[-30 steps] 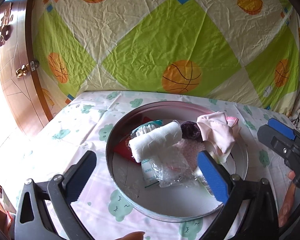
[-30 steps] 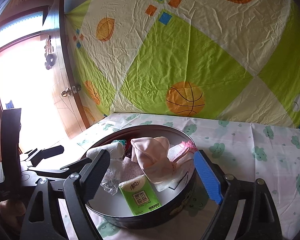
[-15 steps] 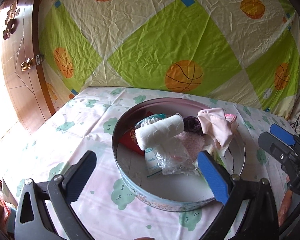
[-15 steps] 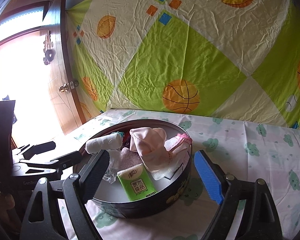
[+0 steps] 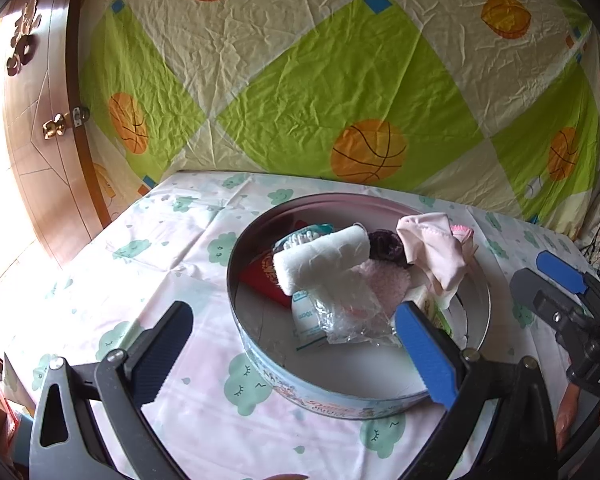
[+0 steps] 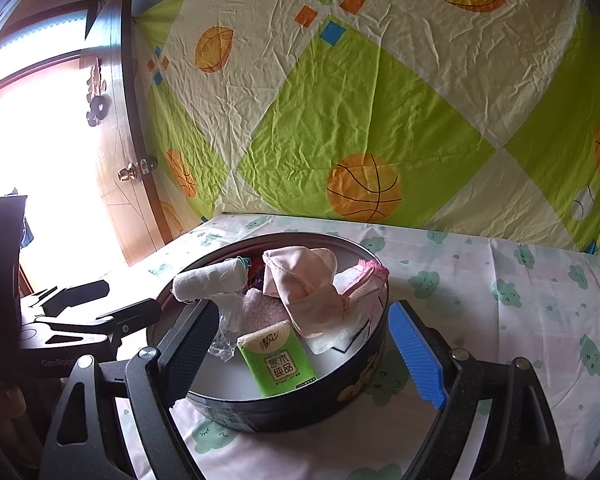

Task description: Organize soft objects

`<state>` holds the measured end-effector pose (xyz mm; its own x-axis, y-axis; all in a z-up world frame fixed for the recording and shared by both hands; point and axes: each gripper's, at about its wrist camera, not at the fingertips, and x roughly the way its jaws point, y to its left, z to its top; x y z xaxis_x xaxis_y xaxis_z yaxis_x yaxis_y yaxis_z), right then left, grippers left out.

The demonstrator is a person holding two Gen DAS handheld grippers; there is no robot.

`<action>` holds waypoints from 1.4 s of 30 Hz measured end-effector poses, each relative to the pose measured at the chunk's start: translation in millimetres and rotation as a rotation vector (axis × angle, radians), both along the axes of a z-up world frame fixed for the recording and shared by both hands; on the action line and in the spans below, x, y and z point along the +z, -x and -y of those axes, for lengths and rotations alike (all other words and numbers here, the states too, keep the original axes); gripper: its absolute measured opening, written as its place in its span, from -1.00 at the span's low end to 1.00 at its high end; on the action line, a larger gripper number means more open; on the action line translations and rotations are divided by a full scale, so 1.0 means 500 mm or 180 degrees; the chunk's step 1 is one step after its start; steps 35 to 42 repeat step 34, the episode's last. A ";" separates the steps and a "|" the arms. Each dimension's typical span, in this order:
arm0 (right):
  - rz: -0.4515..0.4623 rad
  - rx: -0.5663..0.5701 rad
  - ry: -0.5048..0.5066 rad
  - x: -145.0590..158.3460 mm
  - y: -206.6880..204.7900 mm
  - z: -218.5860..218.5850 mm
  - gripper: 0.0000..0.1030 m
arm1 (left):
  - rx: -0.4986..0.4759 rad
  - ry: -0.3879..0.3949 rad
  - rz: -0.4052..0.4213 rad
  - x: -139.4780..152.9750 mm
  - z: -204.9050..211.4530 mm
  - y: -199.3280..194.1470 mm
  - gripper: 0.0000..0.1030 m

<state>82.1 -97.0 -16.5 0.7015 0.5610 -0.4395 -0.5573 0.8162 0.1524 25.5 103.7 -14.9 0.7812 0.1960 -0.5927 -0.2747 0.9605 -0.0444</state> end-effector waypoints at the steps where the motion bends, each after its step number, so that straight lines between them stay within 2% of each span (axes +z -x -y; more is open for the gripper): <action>1: 0.0006 -0.0005 0.0002 0.000 0.000 0.000 0.72 | 0.0001 -0.0003 -0.0001 0.000 0.000 0.000 0.99; 16: 0.0038 0.0006 -0.0005 0.007 0.000 -0.004 0.72 | 0.0023 -0.0001 0.0010 0.009 -0.009 -0.003 0.99; 27: 0.0014 0.0003 0.0001 0.004 -0.002 -0.007 0.72 | 0.0103 0.0024 -0.0058 -0.013 -0.021 -0.010 0.99; 42: -0.0002 0.0006 -0.0002 0.000 -0.004 -0.006 0.72 | 0.0076 0.0011 -0.0007 -0.010 -0.015 -0.005 0.99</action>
